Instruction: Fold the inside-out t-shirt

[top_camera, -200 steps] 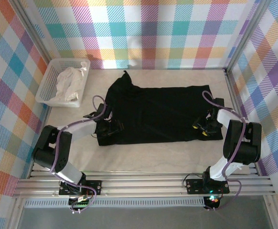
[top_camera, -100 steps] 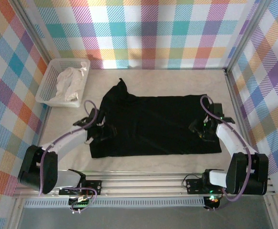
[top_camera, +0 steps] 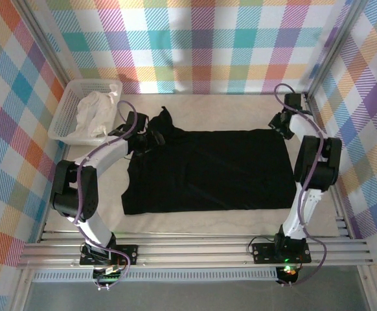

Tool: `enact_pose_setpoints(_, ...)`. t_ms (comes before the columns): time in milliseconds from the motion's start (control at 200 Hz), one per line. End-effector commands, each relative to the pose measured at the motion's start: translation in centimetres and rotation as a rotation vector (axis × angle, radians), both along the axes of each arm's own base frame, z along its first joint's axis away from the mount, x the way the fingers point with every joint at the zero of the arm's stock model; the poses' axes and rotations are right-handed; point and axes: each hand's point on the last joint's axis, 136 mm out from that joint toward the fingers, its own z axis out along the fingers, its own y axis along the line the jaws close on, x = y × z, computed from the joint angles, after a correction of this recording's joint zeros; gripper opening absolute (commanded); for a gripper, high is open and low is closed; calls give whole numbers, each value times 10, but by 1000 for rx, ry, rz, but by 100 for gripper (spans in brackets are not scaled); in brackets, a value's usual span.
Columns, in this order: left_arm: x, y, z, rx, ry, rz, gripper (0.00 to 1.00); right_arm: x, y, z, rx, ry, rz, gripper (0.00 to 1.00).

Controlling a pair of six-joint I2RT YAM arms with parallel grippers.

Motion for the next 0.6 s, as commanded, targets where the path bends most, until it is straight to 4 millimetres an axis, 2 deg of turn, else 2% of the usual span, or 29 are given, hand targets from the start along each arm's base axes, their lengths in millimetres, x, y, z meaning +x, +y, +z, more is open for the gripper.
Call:
enact_pose_setpoints(0,3,0,8,12,-14,-23,61,5,-19,-11,-58,76,-50,58)
enact_pose_setpoints(230,5,2,9,28,-15,-32,61,18,-15,-44,-5,177,-25,52)
enact_pose_setpoints(505,23,0,9,26,-27,-30,61,25,-11,-54,16,209,22,42)
enact_pose_setpoints(595,33,2,11,33,-39,-18,61,27,-11,-57,21,211,31,34)
